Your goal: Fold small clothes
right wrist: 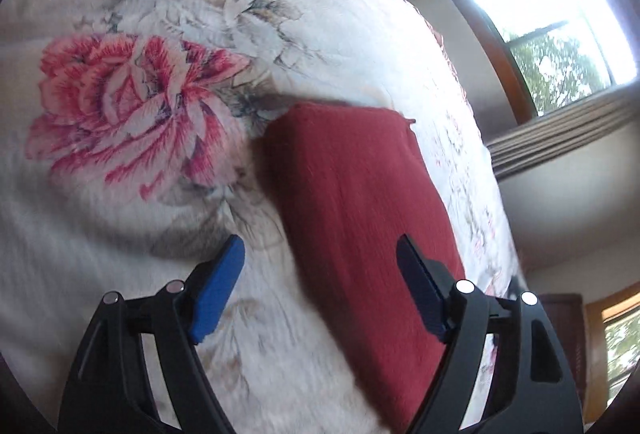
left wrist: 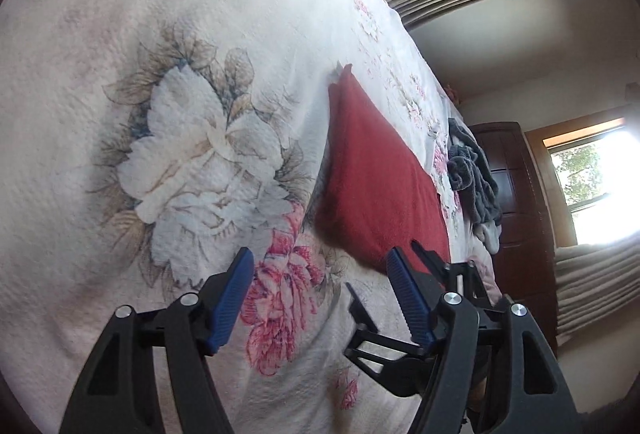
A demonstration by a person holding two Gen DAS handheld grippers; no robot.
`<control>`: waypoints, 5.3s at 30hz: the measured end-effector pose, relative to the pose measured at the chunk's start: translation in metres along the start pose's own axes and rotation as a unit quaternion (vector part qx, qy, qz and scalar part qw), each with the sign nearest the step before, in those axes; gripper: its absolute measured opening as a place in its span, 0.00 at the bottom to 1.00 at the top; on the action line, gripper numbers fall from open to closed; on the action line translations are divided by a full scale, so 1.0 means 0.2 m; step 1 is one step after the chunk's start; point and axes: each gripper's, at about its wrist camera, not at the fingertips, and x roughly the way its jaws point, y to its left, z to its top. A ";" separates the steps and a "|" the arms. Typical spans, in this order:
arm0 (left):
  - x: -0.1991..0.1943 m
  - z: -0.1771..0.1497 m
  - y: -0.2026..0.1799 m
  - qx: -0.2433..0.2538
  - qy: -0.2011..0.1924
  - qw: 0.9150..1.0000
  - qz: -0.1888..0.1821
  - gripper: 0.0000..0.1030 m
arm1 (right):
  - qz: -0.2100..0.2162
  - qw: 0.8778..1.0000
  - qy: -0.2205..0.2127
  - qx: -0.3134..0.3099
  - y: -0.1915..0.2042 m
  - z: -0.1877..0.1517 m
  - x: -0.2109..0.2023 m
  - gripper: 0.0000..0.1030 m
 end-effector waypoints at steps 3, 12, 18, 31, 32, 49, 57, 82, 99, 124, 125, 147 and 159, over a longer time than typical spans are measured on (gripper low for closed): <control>0.00 0.03 -0.01 0.008 -0.002 1.000 -0.006 0.68 | -0.012 1.000 0.015 -0.022 0.03 0.03 0.10 0.72; -0.01 0.19 0.05 -0.024 -0.014 0.998 -0.048 0.68 | -0.077 0.996 0.040 -0.035 0.01 0.17 0.34 0.62; 0.04 0.33 0.05 -0.043 -0.004 0.996 -0.073 0.70 | -0.060 0.996 0.061 -0.025 -0.05 0.20 0.44 0.17; 0.84 0.86 -0.05 -0.076 0.159 0.979 -0.106 0.76 | -0.025 0.995 0.038 0.089 -0.42 0.25 0.36 0.14; 0.89 0.88 -0.08 -0.067 0.166 0.979 -0.101 0.76 | -0.022 0.995 0.037 0.093 -0.44 0.25 0.37 0.14; 1.38 1.05 -0.35 0.022 0.252 0.967 0.008 0.26 | 0.001 0.984 0.019 0.179 -0.64 0.21 0.32 0.14; 1.29 1.08 -0.48 0.056 0.240 0.969 0.033 0.17 | 0.008 0.977 0.013 0.211 -0.71 0.21 0.29 0.14; 1.09 1.03 -1.43 0.189 0.213 0.952 0.110 0.16 | 0.001 0.937 0.000 0.349 -1.09 0.01 -0.05 0.14; 1.25 0.79 -1.89 0.253 0.212 0.926 0.183 0.15 | 0.026 0.890 -0.031 0.454 -1.30 -0.41 -0.18 0.14; 2.23 0.13 -2.12 0.338 0.286 0.846 0.297 0.16 | 0.116 0.735 -0.045 0.667 -1.24 -1.35 0.07 0.14; 2.28 0.11 -2.11 0.343 0.289 0.841 0.303 0.16 | 0.120 0.728 -0.046 0.673 -1.22 -1.39 0.09 0.14; 2.39 -0.17 -2.26 0.346 0.188 0.873 0.288 0.70 | 0.222 0.590 -0.076 0.773 -1.11 -1.87 0.24 0.26; 1.76 -0.05 -1.94 0.273 0.164 0.937 0.147 0.74 | 0.313 0.490 -0.100 0.808 -1.09 -2.08 0.35 0.71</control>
